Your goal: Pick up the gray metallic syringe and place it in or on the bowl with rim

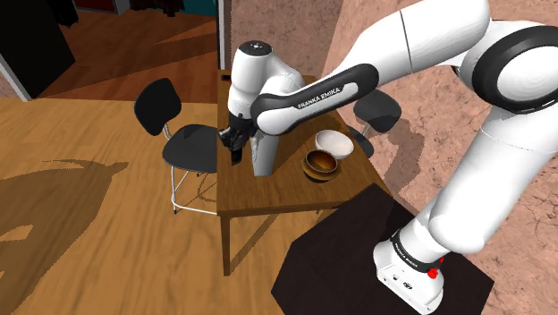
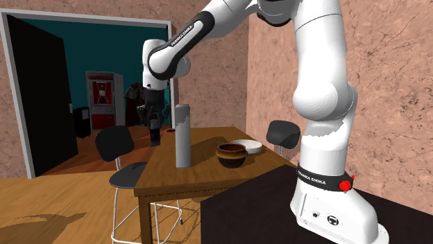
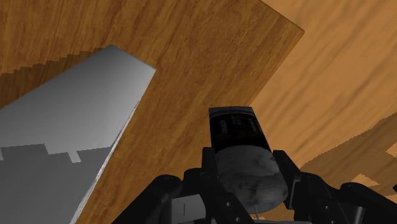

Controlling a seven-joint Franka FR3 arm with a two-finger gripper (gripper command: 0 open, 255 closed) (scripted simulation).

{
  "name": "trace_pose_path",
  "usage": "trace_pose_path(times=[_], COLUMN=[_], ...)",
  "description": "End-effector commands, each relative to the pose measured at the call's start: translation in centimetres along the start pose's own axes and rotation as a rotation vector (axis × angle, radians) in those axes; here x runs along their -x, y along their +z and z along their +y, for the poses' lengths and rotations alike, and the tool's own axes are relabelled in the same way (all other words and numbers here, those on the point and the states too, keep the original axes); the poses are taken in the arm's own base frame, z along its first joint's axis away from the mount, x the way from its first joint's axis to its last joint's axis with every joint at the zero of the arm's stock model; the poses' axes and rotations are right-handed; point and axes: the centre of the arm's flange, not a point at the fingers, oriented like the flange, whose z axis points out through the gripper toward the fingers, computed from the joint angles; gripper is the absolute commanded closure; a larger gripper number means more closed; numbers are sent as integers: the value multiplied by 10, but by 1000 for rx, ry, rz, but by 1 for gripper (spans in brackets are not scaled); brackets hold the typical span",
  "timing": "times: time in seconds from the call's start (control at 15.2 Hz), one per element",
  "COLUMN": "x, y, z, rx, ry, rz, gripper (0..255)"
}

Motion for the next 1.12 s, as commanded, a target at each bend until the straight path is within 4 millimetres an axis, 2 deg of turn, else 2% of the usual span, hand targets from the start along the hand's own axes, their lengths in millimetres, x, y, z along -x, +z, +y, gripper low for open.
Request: trace_pose_path(times=[0.0, 0.33, 1.06], x=[-2, -7, 43], y=[-11, -33, -49], z=[-1, -1, 135], rx=[0, 0, 0], ry=[0, 0, 0], rz=[0, 0, 0], gripper=[255, 255, 255])
